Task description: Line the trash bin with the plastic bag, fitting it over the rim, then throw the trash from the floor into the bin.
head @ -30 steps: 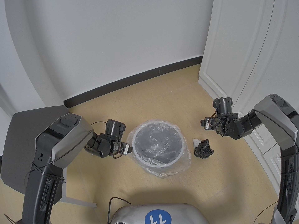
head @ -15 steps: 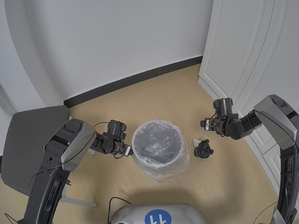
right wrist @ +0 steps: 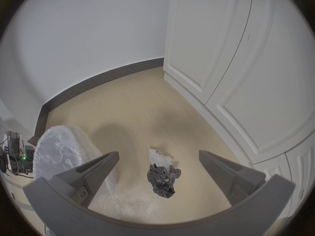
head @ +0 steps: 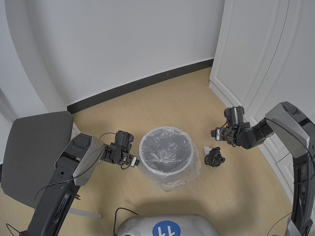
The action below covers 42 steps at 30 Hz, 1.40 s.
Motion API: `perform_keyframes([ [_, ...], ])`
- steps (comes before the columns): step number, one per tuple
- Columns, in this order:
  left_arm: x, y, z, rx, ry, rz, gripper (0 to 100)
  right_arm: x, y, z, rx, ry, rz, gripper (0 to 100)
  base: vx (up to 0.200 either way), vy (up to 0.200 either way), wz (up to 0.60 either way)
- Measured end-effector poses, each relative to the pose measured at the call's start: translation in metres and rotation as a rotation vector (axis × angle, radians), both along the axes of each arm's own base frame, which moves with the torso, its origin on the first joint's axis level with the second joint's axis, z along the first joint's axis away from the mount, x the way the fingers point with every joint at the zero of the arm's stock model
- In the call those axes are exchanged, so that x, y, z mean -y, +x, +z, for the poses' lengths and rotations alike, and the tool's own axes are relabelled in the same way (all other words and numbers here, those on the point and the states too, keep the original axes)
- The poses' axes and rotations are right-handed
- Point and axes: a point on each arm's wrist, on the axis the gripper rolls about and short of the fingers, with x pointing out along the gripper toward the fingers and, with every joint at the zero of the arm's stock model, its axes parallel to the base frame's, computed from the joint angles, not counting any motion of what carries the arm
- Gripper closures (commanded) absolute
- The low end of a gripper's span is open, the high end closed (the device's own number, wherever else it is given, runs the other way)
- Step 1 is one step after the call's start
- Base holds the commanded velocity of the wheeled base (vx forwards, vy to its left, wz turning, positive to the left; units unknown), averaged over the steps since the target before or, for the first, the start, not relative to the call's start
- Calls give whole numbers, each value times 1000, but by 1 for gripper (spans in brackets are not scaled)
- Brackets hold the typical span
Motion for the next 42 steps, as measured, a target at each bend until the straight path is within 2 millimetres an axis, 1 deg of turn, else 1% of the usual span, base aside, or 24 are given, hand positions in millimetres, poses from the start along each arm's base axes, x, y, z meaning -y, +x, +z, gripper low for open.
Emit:
perform_keyframes([
  [7,2,3,1,36,-69,71,0,0,0,-3,-6,-4,2,0,0,0,0],
  [11,4,4,14,57,-110,101,0,0,0,-4,-8,-5,2,0,0,0,0],
  [14,3,0,24,51,-119,97,0,0,0,-4,-10,-5,2,0,0,0,0],
  [17,0,-11,33,31,-125,87,0,0,-1,-4,-11,-5,2,0,0,0,0],
  [23,-10,-40,53,5,-128,73,0,0,-2,-3,-14,-6,4,0,0,0,0],
  [27,-19,-56,73,37,-138,68,0,1,-6,0,-18,-2,12,0,0,0,0],
  [32,-25,-71,101,93,-151,67,0,0,-14,8,-22,18,46,0,0,0,0],
  [36,-28,-83,121,134,-161,69,0,-11,-23,13,-22,28,75,0,0,0,0],
  [42,-29,-108,146,190,-181,55,0,-36,-36,18,-8,63,117,0,0,0,0],
])
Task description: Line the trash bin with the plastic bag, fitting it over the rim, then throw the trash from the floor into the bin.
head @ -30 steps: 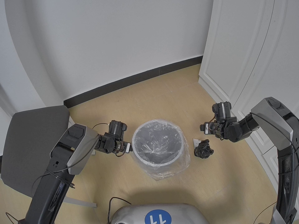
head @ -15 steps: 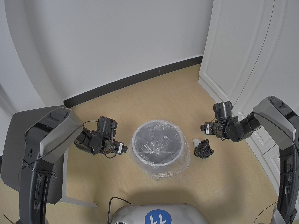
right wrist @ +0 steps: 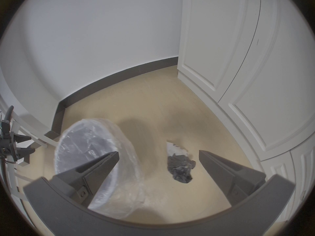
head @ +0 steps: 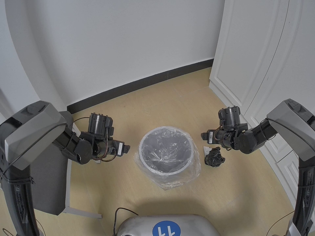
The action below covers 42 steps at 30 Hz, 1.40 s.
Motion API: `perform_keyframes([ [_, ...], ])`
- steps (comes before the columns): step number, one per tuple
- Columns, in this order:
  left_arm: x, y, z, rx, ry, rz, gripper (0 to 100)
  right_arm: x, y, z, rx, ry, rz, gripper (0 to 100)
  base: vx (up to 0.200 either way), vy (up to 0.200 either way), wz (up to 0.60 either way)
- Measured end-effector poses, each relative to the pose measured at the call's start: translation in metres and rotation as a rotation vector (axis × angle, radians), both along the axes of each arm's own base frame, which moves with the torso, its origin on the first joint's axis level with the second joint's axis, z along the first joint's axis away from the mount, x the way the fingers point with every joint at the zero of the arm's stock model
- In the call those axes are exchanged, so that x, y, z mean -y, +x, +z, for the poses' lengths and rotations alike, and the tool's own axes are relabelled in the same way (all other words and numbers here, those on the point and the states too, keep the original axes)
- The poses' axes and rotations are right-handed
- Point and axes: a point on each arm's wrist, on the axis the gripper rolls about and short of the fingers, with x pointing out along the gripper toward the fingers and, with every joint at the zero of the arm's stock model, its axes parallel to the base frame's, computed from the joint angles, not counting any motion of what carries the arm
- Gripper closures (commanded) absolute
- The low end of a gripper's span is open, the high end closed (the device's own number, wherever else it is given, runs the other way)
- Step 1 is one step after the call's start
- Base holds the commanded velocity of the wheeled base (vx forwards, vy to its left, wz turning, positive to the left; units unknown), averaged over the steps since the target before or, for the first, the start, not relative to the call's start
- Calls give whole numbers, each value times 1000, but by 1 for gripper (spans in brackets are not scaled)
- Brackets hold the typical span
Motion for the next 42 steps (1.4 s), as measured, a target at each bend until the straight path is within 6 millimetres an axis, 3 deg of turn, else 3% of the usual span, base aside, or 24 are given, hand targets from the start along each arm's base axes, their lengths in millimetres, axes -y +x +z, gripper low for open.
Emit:
perform_keyframes([
  [5,2,-21,26,78,-22,-21,0,-28,-14,6,26,69,35,0,0,0,0],
  [10,-3,-47,51,123,-39,-29,0,-42,-24,15,43,106,57,0,0,0,0],
  [17,-20,-77,77,169,-61,-11,0,-32,-34,44,87,133,62,0,0,0,0],
  [20,-25,-87,84,188,-68,-5,0,-26,-44,47,70,107,98,0,0,0,0],
  [27,-29,-104,90,201,-79,50,0,-22,-87,20,-41,-35,262,0,0,0,0],
  [33,-17,-117,89,237,-122,174,0,-49,-108,-1,1,-28,363,0,0,0,0],
  [42,12,-139,84,302,-154,189,0,-88,-122,-65,-54,-53,450,0,0,0,0],
])
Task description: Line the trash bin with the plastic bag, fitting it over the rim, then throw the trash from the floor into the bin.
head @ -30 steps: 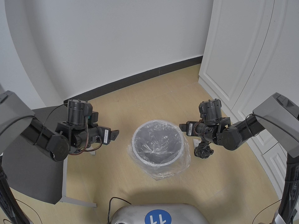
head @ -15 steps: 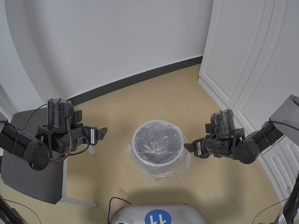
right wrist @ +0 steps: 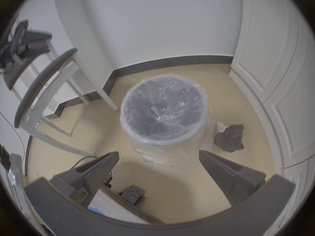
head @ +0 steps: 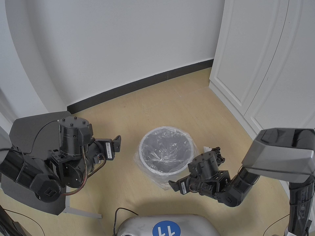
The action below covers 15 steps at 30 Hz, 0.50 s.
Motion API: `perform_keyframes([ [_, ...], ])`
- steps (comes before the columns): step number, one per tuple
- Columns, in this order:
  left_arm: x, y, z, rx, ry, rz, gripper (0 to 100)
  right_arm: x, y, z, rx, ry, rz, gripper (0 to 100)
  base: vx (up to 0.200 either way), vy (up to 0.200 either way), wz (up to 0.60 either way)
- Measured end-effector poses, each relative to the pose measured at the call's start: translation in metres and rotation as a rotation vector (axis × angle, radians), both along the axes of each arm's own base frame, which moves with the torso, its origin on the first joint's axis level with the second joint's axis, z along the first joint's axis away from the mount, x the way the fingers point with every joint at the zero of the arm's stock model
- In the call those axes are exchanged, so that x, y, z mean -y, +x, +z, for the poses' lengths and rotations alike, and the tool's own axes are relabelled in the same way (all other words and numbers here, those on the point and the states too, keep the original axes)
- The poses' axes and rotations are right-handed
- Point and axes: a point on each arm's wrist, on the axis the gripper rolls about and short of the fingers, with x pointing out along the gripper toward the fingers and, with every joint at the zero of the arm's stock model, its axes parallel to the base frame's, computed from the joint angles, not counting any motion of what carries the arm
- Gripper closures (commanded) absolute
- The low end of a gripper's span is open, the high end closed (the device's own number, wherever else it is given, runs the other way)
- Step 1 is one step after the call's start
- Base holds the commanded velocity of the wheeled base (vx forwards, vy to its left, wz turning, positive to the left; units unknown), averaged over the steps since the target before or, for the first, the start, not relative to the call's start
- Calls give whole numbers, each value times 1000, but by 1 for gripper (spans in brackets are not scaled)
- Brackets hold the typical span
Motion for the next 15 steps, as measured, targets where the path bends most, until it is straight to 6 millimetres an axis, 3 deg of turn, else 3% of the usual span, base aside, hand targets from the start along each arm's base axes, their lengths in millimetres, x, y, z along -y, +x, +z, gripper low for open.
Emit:
perform_keyframes([
  [7,6,-8,0,41,-30,-29,0,-14,2,-33,-44,-27,12,0,0,0,0],
  [15,6,-14,3,116,-24,-36,0,-14,35,-52,-69,-65,-53,0,0,0,0],
])
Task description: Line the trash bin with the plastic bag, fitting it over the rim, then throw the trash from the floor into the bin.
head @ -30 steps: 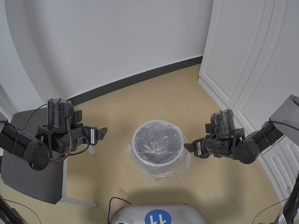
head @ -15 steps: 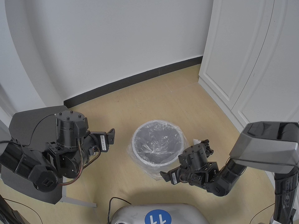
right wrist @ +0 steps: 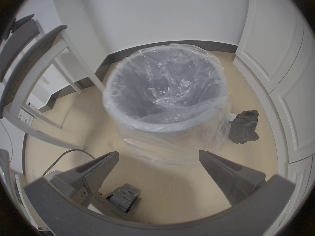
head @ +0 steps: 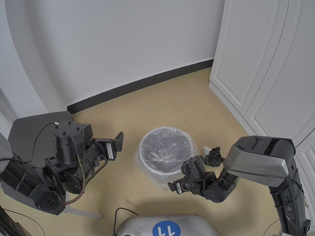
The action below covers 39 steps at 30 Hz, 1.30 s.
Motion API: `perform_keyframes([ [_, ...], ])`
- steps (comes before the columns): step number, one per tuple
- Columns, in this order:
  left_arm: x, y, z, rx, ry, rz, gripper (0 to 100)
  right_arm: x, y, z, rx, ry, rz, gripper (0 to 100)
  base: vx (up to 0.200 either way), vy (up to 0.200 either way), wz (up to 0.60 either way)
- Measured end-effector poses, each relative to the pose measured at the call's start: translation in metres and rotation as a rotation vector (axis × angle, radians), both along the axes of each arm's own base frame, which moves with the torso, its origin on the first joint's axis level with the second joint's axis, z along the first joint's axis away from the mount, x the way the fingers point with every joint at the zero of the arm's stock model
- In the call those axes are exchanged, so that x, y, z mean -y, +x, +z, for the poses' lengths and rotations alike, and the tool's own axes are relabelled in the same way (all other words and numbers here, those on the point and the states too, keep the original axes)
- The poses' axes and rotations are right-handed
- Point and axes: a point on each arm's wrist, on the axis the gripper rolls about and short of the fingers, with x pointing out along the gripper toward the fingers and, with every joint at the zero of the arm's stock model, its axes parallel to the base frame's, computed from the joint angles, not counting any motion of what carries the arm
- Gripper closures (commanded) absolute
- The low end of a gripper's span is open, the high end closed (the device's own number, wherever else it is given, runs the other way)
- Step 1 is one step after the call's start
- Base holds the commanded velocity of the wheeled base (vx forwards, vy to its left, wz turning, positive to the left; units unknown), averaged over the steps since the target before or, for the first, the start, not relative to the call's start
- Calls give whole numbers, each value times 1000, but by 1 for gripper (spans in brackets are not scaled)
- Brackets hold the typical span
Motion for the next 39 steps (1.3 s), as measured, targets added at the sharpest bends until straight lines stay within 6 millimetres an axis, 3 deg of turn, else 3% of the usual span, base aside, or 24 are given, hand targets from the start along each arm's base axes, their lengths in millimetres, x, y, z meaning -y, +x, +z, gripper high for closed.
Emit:
perform_keyframes([
  [6,-2,-4,4,20,8,-5,0,7,23,-5,-71,-47,-42,0,0,0,0],
  [14,-4,-6,8,37,8,-4,0,2,51,1,-114,-74,-40,0,0,0,0],
  [30,-6,-11,18,69,16,-10,0,-6,62,0,0,-348,165,0,0,0,0],
  [39,-7,-12,19,75,18,-10,0,6,87,5,61,-397,181,0,0,0,0],
])
